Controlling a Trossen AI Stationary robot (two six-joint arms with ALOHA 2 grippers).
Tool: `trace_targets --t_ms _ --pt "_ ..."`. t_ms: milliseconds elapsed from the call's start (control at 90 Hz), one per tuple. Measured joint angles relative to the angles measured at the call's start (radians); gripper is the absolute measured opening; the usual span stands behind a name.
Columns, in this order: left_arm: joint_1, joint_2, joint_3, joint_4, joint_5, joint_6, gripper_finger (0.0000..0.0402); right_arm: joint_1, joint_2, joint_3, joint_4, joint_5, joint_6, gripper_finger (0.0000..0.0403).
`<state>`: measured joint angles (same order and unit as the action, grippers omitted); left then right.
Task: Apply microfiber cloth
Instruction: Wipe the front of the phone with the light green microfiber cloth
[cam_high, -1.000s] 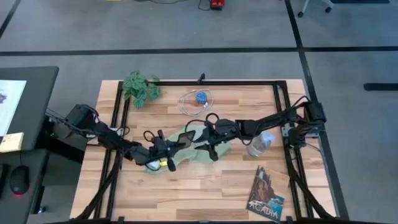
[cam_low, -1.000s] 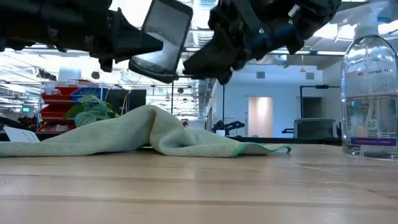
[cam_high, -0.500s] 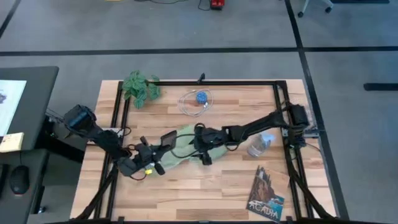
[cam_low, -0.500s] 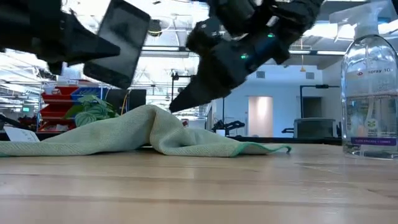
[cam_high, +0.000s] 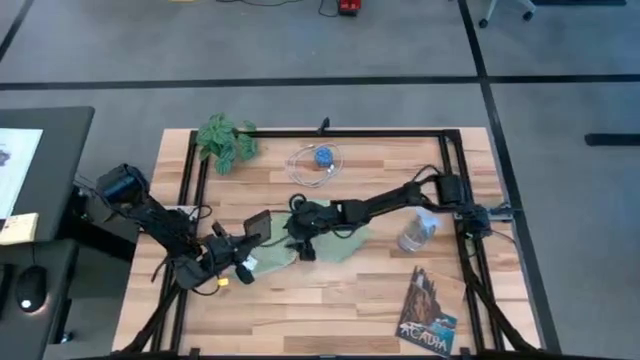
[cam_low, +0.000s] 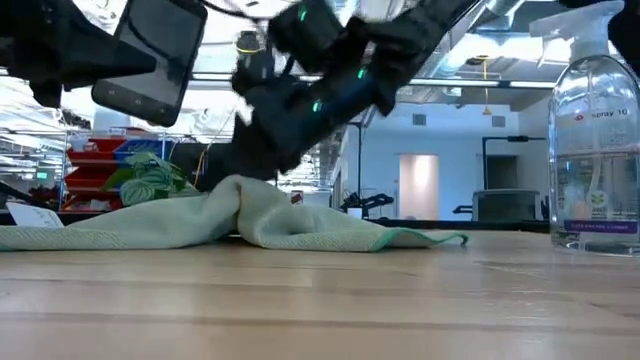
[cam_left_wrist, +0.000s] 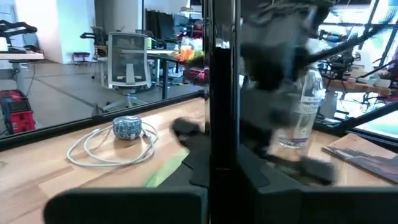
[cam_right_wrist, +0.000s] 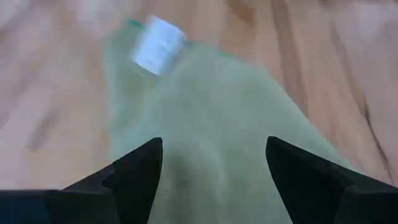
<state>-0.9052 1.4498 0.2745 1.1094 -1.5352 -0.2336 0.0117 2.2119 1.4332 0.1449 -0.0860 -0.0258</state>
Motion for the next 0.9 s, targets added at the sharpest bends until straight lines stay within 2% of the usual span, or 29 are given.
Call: trace_targets --t_ms 133,244,322,456,489,722,822,900 --pt "-0.004 0.001 0.000 -0.010 0.003 -0.016 0.0003 -0.038 0.056 0.017 -0.024 -0.019 0.052 0.0264" --pt "-0.004 0.000 0.000 -0.037 0.004 -0.049 0.0003 -0.044 0.062 0.022 -0.075 -0.018 0.049 0.0227" --pt "-0.003 0.001 0.000 -0.056 0.004 -0.082 0.0005 -0.038 0.060 0.024 -0.137 0.002 0.030 0.0175" --pt "-0.001 0.001 0.000 -0.081 0.004 -0.140 0.0006 -0.014 0.044 0.023 -0.233 0.048 0.021 0.0043" --pt "-0.001 0.001 0.000 -0.081 0.004 -0.152 0.0006 -0.009 0.038 0.023 -0.258 0.052 0.021 0.0023" --pt "0.030 0.001 0.000 -0.133 0.011 -0.296 0.0004 0.019 -0.090 0.011 -0.477 0.185 0.067 0.0006" --pt "0.076 0.000 0.000 -0.254 0.034 -0.473 0.0003 0.028 -0.190 0.009 -0.524 0.294 0.115 0.0004" --pt "0.113 0.001 0.000 -0.407 0.081 -0.684 0.0003 0.036 -0.285 0.011 -0.557 0.389 0.153 0.0003"
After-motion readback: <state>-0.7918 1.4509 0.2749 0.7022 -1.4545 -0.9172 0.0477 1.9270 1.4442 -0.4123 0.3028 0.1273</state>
